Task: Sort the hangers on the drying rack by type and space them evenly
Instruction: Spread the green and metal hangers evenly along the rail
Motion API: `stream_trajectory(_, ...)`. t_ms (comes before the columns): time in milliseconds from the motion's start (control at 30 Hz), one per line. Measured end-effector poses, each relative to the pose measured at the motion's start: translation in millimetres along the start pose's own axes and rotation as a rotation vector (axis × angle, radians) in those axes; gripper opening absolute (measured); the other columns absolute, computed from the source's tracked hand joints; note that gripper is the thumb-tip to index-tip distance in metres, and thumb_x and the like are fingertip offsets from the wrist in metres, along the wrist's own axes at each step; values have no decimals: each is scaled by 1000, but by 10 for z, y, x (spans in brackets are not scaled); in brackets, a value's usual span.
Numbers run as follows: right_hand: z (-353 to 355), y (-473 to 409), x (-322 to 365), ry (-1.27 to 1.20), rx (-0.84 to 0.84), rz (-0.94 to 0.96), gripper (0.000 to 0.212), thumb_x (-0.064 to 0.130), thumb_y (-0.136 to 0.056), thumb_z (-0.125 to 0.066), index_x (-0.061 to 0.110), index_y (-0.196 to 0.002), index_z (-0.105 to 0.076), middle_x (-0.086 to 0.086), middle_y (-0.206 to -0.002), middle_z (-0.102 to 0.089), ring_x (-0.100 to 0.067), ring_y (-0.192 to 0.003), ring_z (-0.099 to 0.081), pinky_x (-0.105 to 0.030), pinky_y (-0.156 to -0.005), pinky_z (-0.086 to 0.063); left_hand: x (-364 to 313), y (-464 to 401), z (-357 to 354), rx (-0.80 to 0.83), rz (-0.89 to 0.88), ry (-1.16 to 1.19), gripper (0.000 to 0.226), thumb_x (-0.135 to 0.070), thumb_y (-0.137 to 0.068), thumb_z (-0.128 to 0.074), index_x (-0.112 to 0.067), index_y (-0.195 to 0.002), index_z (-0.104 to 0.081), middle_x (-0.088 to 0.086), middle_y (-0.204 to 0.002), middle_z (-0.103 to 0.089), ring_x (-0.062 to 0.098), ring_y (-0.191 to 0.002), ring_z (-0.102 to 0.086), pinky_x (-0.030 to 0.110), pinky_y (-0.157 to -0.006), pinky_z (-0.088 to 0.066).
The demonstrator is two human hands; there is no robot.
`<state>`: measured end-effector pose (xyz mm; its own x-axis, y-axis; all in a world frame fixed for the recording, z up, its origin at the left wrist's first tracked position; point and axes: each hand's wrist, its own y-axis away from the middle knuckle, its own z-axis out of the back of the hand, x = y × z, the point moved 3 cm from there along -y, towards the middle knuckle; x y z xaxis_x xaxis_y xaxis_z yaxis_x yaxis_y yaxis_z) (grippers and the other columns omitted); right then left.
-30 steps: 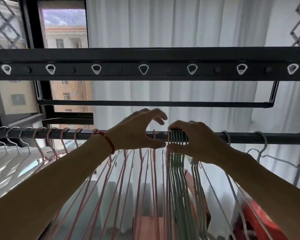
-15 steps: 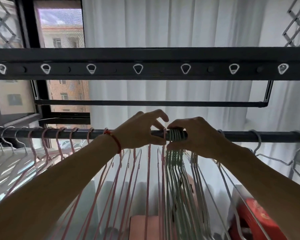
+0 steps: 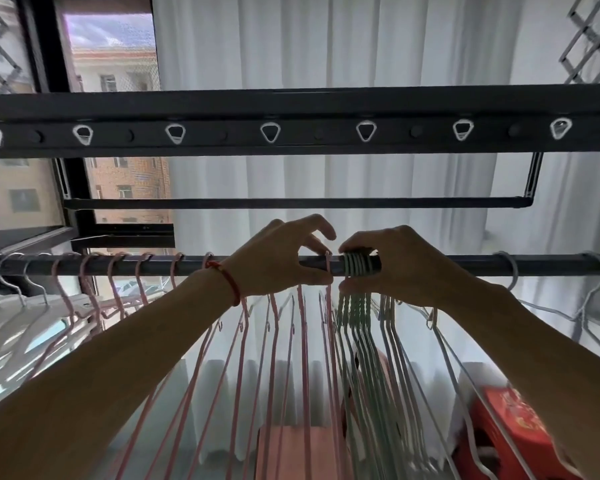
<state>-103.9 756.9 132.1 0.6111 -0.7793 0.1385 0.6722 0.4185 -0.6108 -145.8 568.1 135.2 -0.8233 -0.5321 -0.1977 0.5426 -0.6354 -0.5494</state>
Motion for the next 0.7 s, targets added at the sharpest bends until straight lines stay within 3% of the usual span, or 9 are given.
stream_trajectory(300,24,51,-49,1,-2,-26,52,52,-70,-83,23,-111,-69,7,-90,-71,-10,-81,-66,-37,-74,-57,-54,-17,-18,19,-5,-22,53,-39,-79,-79,-28,-123,-52,-10,-113,-72,11,-92,-70,18,-81,-52)
stream_trajectory(467,7,63,-65,-19,-3,-41,55,56,-69,-81,23,-111,-68,8,-88,-71,-10,-78,-66,-40,-71,-57,-84,-27,-13,28,12,-37,58,-49,-78,-76,-27,-127,-53,-11,-125,-65,5,-109,-61,13,-90,-38)
stream_trajectory(600,31,63,-54,-13,-8,-34,49,47,-71,-85,18,-108,-72,4,-86,-72,-13,-76,-67,-39,-70,-56,-170,-91,-63,10,-33,-47,53,-42,-82,-76,-21,-125,-55,-8,-125,-66,8,-114,-61,22,-98,-40)
stream_trajectory(700,40,72,-69,-23,-20,-27,54,49,-68,-85,17,-109,-71,4,-89,-74,-13,-79,-69,-39,-71,-58,-192,-136,-78,-7,-22,-32,51,-39,-81,-77,-22,-124,-55,-8,-122,-68,9,-112,-63,23,-96,-44)
